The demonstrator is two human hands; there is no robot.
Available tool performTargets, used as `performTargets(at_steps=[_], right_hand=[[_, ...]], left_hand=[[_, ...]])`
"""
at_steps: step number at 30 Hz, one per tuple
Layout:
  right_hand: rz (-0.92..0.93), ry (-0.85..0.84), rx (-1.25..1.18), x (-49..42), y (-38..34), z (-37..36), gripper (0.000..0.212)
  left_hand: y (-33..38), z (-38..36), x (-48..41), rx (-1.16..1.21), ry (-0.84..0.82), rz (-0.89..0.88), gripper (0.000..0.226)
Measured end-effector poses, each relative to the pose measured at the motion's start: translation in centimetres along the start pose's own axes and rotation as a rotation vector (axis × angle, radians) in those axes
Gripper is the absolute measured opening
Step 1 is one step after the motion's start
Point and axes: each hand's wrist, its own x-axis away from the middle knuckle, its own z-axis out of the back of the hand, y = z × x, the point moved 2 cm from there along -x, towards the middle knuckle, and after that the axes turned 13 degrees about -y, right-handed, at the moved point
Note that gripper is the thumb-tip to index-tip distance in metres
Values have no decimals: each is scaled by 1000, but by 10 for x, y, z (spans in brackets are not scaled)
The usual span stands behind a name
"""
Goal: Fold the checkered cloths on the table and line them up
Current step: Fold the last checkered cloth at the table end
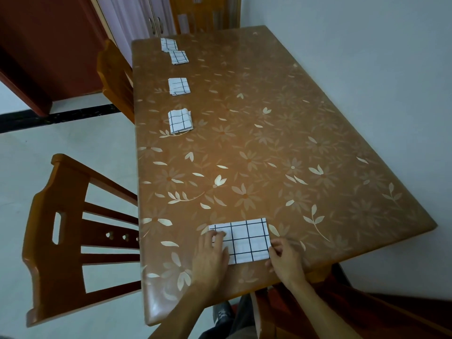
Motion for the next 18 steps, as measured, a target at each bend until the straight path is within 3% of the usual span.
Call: performTargets(at_steps=[4,7,10,14,18], right_hand=[[-13,29,54,0,5,-3,14],[-4,109,249,1,3,0,24],[215,250,569,0,-11,-5,35],[503,64,871,-13,-23,-45,50],[493,-123,1058,-24,-11,-67,61]], left_hand=[[15,-25,-6,-232,-286,-140,58],[7,-34,-1,-282,-304,-162,60],[3,-40,0,-307,-299,-189,61],[4,-42,3,-298,-291,-200,61],[3,-48,5,-306,-319,-212,68]])
